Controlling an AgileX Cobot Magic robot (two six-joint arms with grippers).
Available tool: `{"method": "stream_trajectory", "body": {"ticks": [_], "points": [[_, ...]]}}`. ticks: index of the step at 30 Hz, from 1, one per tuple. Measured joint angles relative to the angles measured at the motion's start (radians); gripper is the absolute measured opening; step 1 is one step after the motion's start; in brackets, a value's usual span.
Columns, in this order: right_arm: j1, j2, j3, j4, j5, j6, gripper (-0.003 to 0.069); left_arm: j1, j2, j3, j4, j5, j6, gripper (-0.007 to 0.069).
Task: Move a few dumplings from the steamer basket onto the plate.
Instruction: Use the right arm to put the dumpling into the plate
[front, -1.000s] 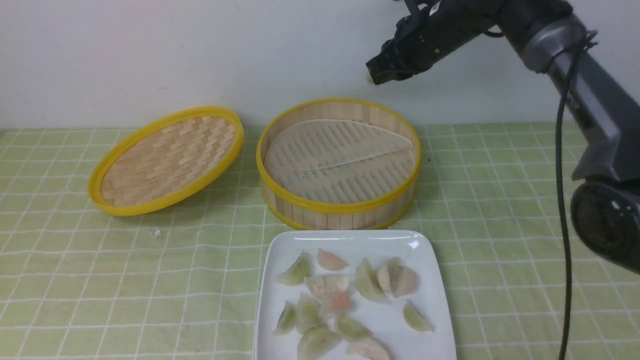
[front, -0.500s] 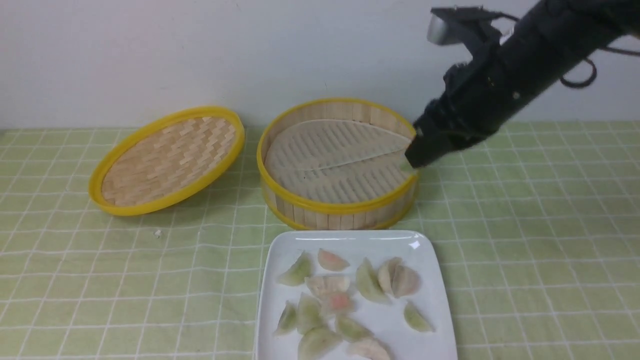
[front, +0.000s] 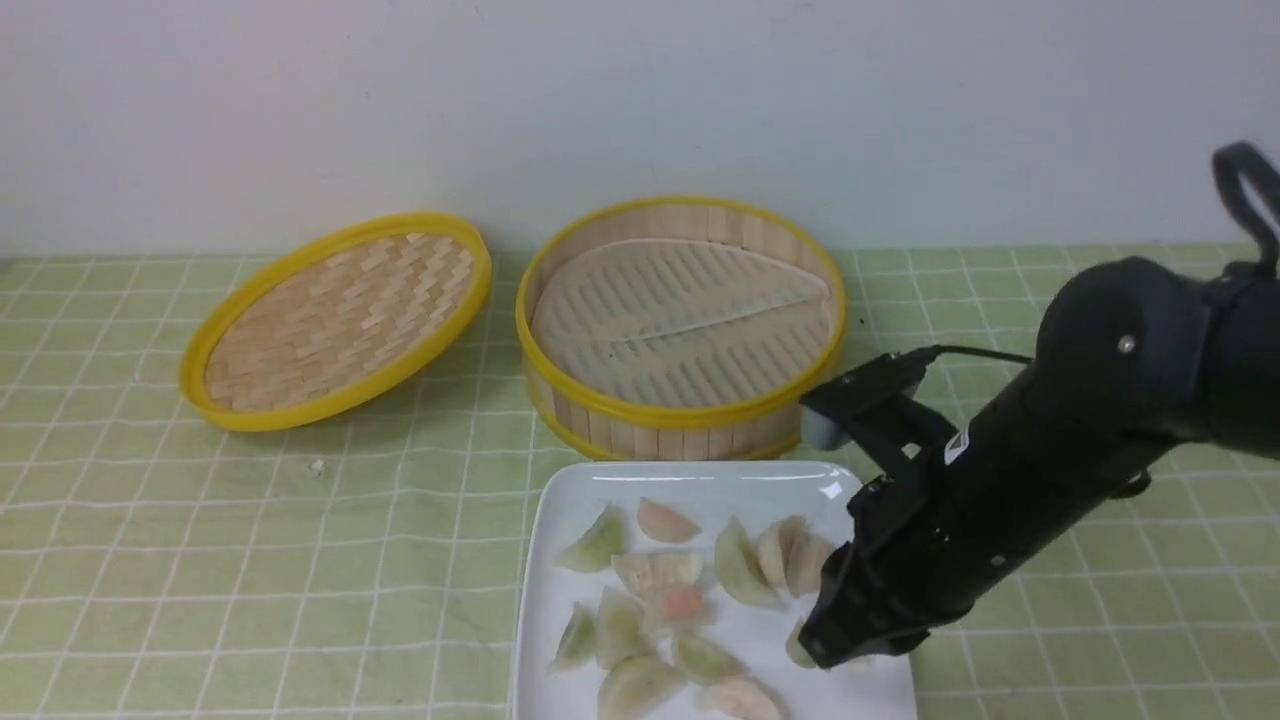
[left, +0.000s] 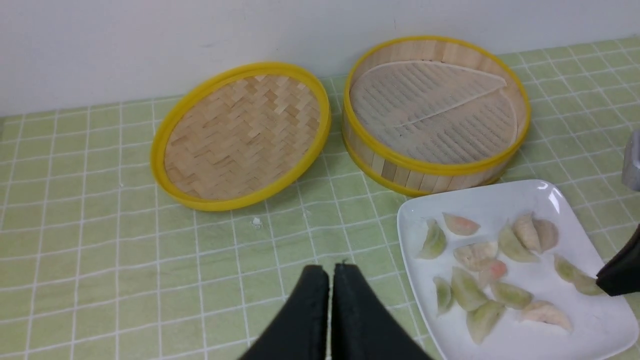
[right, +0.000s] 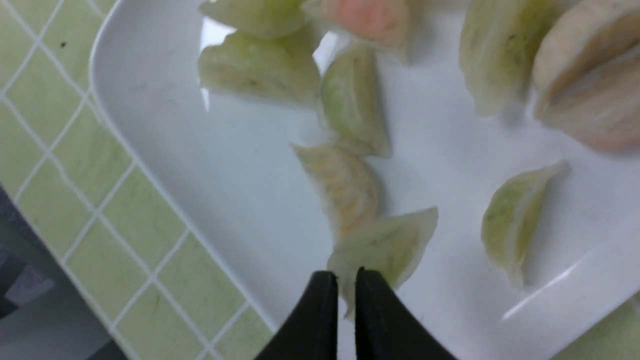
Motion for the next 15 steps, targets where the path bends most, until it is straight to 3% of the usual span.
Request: {"method": "stream_trajectory", "body": {"ticks": [4, 9, 12, 15], "points": [[0.000, 0.002, 0.000, 0.000, -0.076, 0.000, 0.0127, 0.000, 0.000, 0.000, 0.000, 0.000, 0.000, -0.0006], [0.000, 0.002, -0.002, 0.000, -0.118, 0.000, 0.0283, 0.000, 0.000, 0.000, -0.002, 0.000, 0.000, -0.0006], [-0.002, -0.012, -0.026, -0.004, -0.078, 0.006, 0.0307, 0.000, 0.000, 0.000, -0.003, 0.000, 0.000, -0.0006], [-0.013, -0.063, -0.075, -0.013, -0.017, 0.041, 0.0263, 0.000, 0.000, 0.000, -0.004, 0.000, 0.000, -0.0006]]}}
